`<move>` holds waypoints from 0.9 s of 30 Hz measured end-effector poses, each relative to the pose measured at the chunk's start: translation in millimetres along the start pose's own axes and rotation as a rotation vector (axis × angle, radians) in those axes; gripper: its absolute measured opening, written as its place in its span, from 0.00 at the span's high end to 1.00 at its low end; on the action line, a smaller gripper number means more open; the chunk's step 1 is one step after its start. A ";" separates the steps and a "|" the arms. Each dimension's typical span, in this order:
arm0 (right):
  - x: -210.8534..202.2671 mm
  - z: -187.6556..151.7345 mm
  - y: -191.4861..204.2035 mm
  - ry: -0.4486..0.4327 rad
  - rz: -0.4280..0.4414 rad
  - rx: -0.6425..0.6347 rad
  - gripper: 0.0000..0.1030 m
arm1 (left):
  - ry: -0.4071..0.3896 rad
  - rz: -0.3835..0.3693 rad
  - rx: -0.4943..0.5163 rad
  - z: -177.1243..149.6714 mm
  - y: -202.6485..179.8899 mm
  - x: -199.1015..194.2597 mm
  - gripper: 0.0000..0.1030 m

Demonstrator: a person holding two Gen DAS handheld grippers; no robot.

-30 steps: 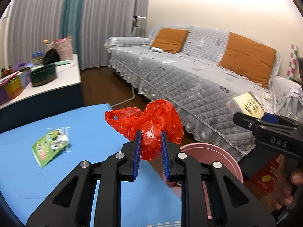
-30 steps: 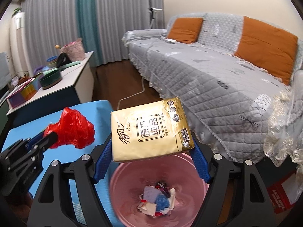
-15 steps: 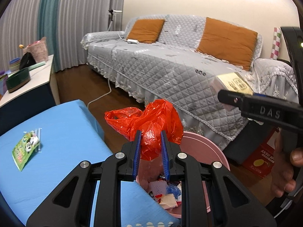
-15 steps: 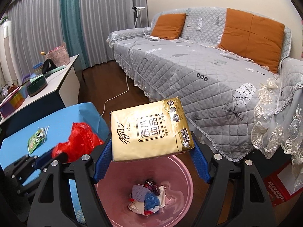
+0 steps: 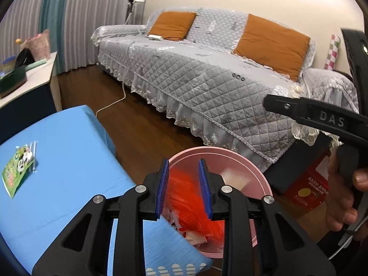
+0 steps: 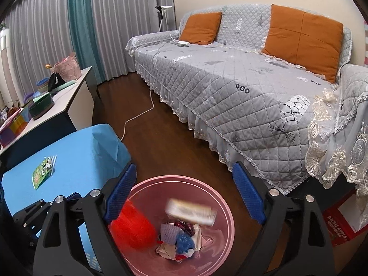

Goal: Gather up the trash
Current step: 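Open both tools over the pink basin to drop the items, then move both open tools back to the green packet and straw pack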

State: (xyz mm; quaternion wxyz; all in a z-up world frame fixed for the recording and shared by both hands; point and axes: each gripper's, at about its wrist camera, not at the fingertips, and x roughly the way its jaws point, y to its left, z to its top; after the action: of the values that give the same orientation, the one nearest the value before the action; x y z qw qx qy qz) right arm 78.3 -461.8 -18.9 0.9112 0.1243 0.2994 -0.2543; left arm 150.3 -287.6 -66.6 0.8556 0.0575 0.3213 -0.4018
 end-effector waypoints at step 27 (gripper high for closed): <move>-6.0 16.2 79.5 -0.066 0.262 0.020 0.57 | -0.073 0.431 -0.118 45.6 118.3 -95.5 0.74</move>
State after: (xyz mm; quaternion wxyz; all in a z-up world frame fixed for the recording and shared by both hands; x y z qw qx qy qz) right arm 124.7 -398.8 3.4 0.9447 0.1631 0.2478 -0.1401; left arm 214.0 -162.4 7.3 0.9346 0.0601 0.2934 -0.1918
